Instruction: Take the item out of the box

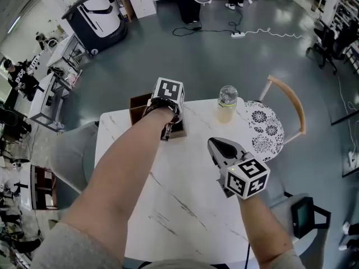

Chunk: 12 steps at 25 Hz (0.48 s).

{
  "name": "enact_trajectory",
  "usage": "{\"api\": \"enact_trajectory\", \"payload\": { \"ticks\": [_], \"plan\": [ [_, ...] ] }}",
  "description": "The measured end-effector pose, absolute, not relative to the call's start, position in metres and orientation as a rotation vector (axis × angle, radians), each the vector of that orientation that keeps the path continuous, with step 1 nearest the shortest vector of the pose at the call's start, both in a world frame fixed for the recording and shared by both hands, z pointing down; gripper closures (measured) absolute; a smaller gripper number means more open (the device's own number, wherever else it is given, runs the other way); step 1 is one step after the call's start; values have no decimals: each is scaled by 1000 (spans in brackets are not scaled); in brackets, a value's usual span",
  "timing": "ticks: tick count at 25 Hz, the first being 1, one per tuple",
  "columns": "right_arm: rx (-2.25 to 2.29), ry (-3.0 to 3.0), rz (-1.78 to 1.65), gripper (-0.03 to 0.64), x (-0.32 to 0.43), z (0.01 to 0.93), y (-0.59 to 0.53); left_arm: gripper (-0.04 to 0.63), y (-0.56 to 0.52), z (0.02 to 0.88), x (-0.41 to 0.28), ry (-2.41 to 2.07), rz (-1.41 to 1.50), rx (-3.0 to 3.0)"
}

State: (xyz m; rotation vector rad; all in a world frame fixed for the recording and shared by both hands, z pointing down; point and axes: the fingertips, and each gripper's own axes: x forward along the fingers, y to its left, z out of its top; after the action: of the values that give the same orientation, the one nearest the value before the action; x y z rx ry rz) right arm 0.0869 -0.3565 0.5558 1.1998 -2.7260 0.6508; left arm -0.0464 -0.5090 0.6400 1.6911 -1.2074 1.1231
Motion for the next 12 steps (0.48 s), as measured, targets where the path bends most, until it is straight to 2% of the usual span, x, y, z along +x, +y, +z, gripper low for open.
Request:
{"api": "enact_trajectory", "payload": {
  "ticks": [8, 12],
  "plan": [
    [1206, -2713, 677, 608, 94, 561, -347, 588, -511, 632, -45, -1218, 1060, 1756],
    [1209, -2700, 694, 608, 95, 569, -345, 562, -512, 632, -44, -1163, 1076, 1742]
  ]
}}
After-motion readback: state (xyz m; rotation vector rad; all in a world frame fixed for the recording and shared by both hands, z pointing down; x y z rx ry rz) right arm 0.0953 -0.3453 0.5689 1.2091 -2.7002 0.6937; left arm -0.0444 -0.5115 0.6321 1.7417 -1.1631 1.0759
